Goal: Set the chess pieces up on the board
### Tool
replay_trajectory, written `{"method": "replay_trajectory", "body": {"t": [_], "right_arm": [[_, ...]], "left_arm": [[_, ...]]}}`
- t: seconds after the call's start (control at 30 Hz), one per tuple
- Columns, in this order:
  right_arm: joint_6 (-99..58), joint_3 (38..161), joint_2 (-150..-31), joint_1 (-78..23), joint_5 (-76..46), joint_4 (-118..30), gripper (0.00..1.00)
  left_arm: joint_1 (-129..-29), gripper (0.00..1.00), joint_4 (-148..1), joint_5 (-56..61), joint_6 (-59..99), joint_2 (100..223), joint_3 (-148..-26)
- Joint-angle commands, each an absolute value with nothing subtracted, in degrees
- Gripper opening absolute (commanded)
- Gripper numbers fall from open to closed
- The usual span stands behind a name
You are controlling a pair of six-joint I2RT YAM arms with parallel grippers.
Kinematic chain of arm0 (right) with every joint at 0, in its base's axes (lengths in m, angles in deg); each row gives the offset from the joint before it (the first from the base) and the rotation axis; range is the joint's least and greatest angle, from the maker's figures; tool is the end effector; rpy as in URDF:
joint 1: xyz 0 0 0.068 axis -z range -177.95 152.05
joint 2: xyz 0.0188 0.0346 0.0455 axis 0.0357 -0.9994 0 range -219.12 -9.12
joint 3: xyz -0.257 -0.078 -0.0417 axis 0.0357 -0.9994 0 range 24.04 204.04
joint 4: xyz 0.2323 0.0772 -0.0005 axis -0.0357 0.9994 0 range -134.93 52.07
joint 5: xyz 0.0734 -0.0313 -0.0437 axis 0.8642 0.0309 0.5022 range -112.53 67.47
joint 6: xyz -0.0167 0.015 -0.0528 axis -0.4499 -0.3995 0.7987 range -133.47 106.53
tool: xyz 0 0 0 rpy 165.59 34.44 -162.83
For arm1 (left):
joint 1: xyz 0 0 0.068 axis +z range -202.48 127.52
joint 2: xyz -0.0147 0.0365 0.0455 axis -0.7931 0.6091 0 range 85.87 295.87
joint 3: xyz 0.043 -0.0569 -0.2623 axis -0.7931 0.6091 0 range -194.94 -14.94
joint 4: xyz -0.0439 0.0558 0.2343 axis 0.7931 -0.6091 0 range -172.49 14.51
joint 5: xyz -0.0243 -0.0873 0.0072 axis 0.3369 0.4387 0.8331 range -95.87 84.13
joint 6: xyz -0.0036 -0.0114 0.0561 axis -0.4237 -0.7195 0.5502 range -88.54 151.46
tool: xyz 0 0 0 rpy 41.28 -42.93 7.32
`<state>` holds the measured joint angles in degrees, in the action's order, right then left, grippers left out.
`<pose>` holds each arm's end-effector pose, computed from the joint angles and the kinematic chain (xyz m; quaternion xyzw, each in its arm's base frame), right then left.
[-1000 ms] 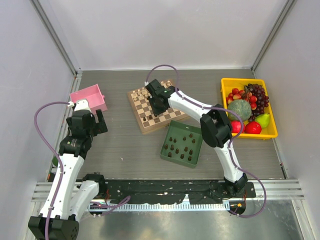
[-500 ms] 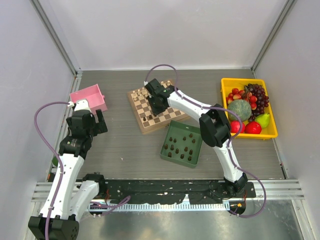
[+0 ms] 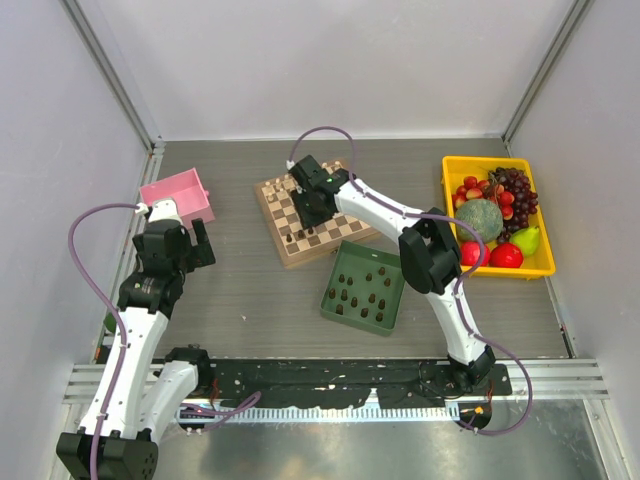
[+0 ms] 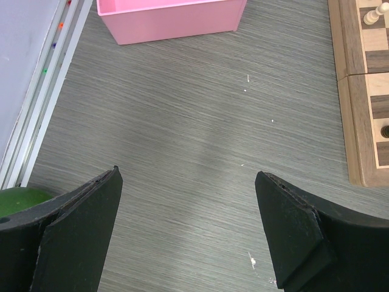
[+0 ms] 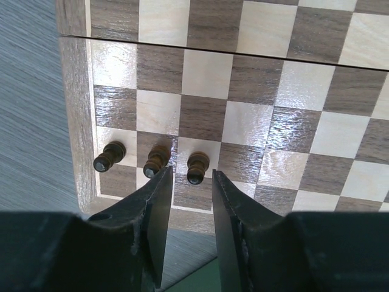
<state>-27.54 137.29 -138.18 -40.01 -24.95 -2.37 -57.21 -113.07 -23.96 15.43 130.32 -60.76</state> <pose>0.3580 0.3208 0.2159 -0.2270 0.9348 0.1102 0.2499 0.1493 0.0004 0.2965 -0.1574 0.8695 0.0574 0.4647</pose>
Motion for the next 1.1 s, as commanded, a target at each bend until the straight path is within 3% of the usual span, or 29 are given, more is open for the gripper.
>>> {"method": "replay_trajectory", "body": {"t": [0.0, 0.4, 0.63, 1.07], "right_arm": [[-27.4, 135.9, -130.2, -40.2, -28.8, -1.8, 0.39], [-32.8, 101.0, -101.2, -38.3, -29.8, -8.6, 0.39], [-34.7, 90.1, -99.7, -38.4, -29.2, -10.0, 0.37], [-34.0, 88.4, -104.7, -37.7, -31.1, -10.7, 0.37]], "left_arm": [[-56.8, 0.99, -111.6, -23.5, 16.1, 129.6, -61.4], [-56.8, 0.99, -111.6, -23.4, 15.9, 129.7, -61.5], [-56.8, 0.99, -111.6, -23.9, 15.8, 129.4, -61.3], [-56.8, 0.99, -111.7, -23.9, 15.7, 130.0, -61.3]]}}
